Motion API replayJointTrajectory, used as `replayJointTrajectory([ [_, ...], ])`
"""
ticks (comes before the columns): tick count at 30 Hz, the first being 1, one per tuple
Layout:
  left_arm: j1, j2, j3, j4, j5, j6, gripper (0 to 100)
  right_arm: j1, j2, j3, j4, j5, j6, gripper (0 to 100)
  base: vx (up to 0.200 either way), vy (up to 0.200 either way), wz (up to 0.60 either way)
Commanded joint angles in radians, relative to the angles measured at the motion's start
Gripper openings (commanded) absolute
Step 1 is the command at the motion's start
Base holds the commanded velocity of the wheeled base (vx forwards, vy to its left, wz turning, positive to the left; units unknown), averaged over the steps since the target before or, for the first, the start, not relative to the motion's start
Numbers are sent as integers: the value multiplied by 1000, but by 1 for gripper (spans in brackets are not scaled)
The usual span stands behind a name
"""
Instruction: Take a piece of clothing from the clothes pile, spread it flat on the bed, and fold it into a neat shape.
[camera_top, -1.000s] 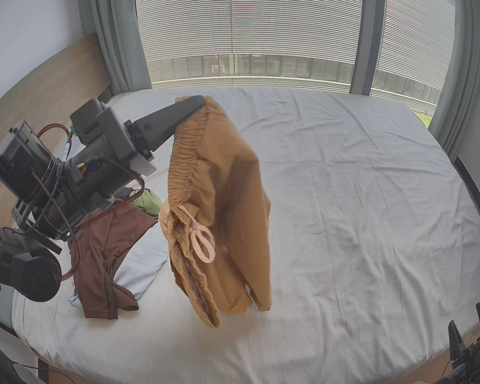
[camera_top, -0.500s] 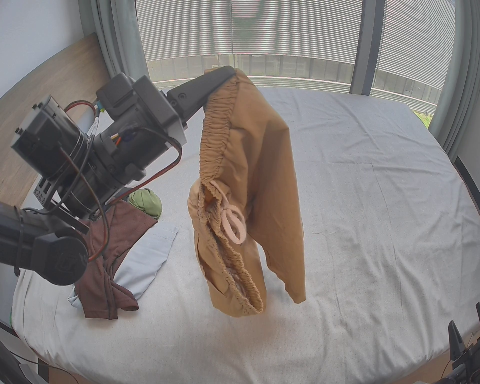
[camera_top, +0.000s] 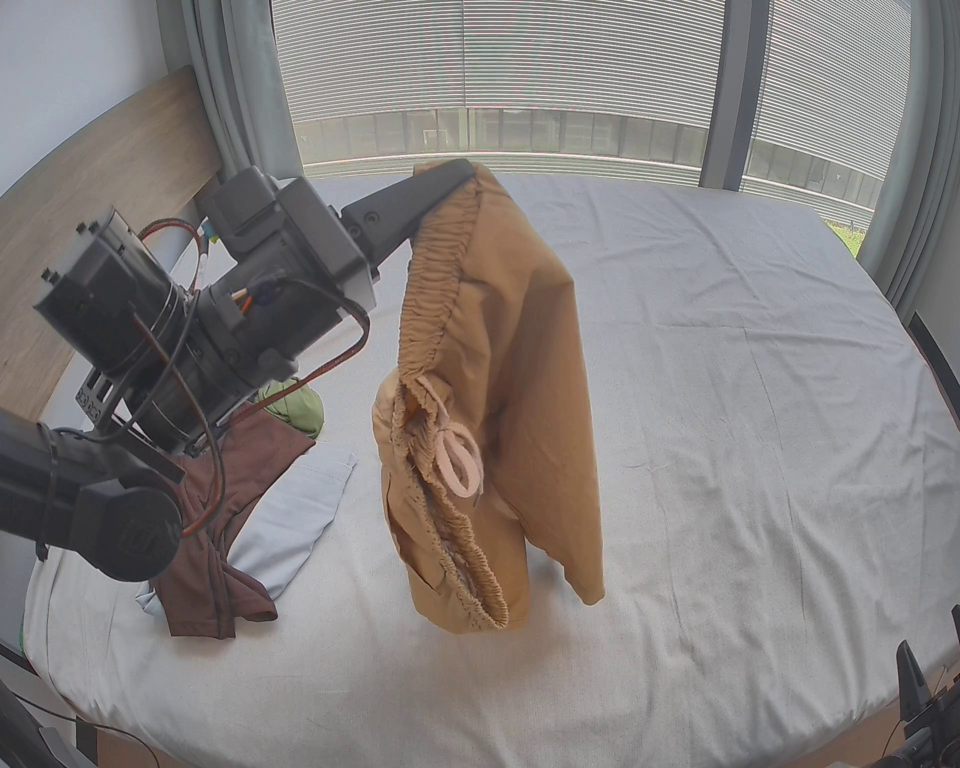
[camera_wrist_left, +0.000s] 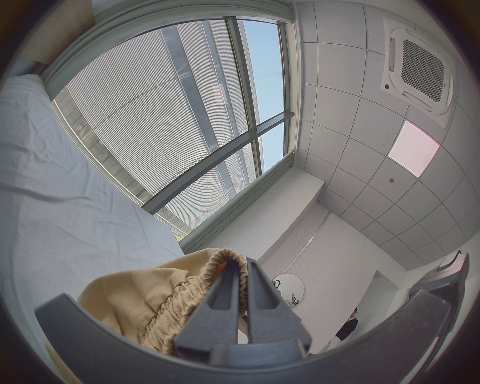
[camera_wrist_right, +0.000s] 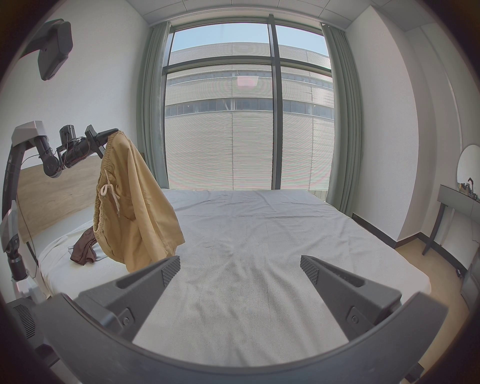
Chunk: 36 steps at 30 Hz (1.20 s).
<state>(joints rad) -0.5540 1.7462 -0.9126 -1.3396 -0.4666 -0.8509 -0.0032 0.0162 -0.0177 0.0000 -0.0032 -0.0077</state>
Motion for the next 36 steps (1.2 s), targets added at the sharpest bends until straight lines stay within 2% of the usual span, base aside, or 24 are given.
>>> replayJointTrajectory([
  [1,5,4,44,-23,-4,6,0,0,-12,16,0,0,-2,100,0,0,0],
  [10,6,15,58,-119,-4,42,0,0,-12,16,0,0,-2,100,0,0,0],
  [14,34,29,104,-162,-6,42,0,0,-12,16,3,0,-2,100,0,0,0],
  [17,45,95,115,-207,-3,52,0,0,-12,16,2,0,0,100,0,0,0],
  [21,51,118,115,-205,-1,79,0,-1,-12,16,3,0,0,100,0,0,0],
  [36,86,147,109,-205,-3,79,0,-1,-13,16,-2,0,0,100,0,0,0],
])
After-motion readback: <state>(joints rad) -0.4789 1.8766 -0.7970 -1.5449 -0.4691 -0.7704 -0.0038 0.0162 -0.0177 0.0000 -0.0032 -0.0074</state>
